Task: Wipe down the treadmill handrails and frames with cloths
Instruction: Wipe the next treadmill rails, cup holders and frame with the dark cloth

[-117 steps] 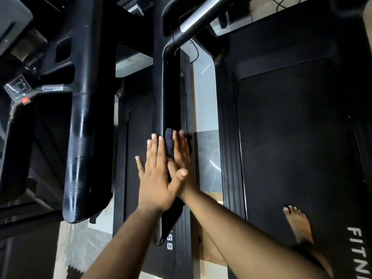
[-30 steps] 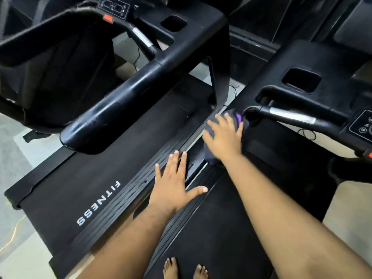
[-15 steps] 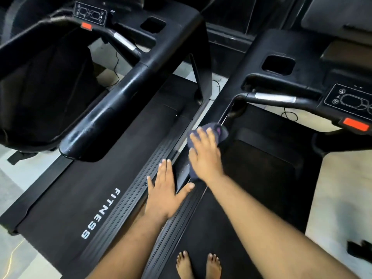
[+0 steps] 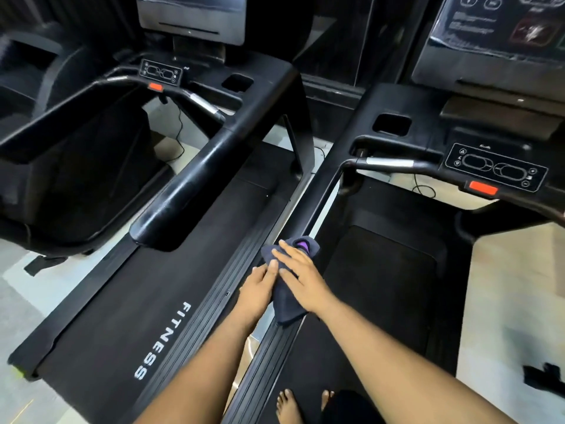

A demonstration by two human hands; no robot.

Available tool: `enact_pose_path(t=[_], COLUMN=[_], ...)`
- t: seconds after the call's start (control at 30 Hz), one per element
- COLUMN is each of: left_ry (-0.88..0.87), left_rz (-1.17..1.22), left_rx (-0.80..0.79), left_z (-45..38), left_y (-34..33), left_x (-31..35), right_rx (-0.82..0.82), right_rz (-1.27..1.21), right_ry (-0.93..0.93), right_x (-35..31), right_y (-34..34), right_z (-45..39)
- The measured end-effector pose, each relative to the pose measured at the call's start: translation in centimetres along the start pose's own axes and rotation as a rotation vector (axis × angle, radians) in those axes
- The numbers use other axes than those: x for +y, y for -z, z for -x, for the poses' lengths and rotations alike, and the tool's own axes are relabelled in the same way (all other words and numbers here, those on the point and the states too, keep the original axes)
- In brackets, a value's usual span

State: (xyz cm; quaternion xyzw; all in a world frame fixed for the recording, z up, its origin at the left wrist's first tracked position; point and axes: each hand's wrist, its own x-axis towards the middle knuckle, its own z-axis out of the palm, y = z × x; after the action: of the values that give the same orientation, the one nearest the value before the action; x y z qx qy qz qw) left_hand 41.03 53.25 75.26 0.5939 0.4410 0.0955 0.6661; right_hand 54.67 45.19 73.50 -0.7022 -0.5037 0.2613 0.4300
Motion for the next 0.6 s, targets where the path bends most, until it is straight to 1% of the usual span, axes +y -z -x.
enact_pose_path(t=[0.03, 0.1, 0.17, 0.23, 0.3, 0.37, 0.4, 0.47, 0.53, 0.6], left_ry=[-0.006, -0.029, -0.051, -0.068, -0.078, -0.085, -0.093, -0.104, -0.098, -0.083], left_rz=[0.078, 0.144, 0.215, 0.238, 0.206, 0.142, 0.119, 0.125, 0.169, 0.201], left_rx=[0.038, 0.112, 0.133, 0.093, 0.029, 0.009, 0.015, 0.019, 0.015, 0.003], left_z=[0.1, -0.4, -1.1, -2.1, -3.0, -4.1, -4.7, -5.9, -7.2, -8.5], left_y=[-0.4, -0.7, -1.2, -2.2, -3.6, -5.3, -6.1, -7.8, -9.8, -11.1], left_x=[0.7, 1.4, 2.3, 3.5, 4.9, 6.1, 6.8, 8.2, 9.6, 10.6], right_rx=[0.029, 0.069, 0.155, 0.281, 0.406, 0.476, 0.462, 0.368, 0.309, 0.321], right_rz=[-0.053, -0.165, -0.197, -0.174, -0.134, -0.121, -0.172, -0.437, -0.691, -0.834], right_ry=[0.004, -0.023, -0.044, -0.068, -0.123, -0.252, -0.354, -0.525, -0.603, -0.619], right_x=[-0.3, -0.7, -0.7, -0.4, 0.2, 1.3, 1.9, 2.9, 4.1, 5.3], right_y=[0.5, 1.5, 3.2, 5.2, 7.3, 9.2, 10.1, 12.0, 13.9, 15.7], right_z=[0.3, 0.6, 0.8, 0.7, 0.2, -0.4, -0.8, -1.6, -2.4, -3.2])
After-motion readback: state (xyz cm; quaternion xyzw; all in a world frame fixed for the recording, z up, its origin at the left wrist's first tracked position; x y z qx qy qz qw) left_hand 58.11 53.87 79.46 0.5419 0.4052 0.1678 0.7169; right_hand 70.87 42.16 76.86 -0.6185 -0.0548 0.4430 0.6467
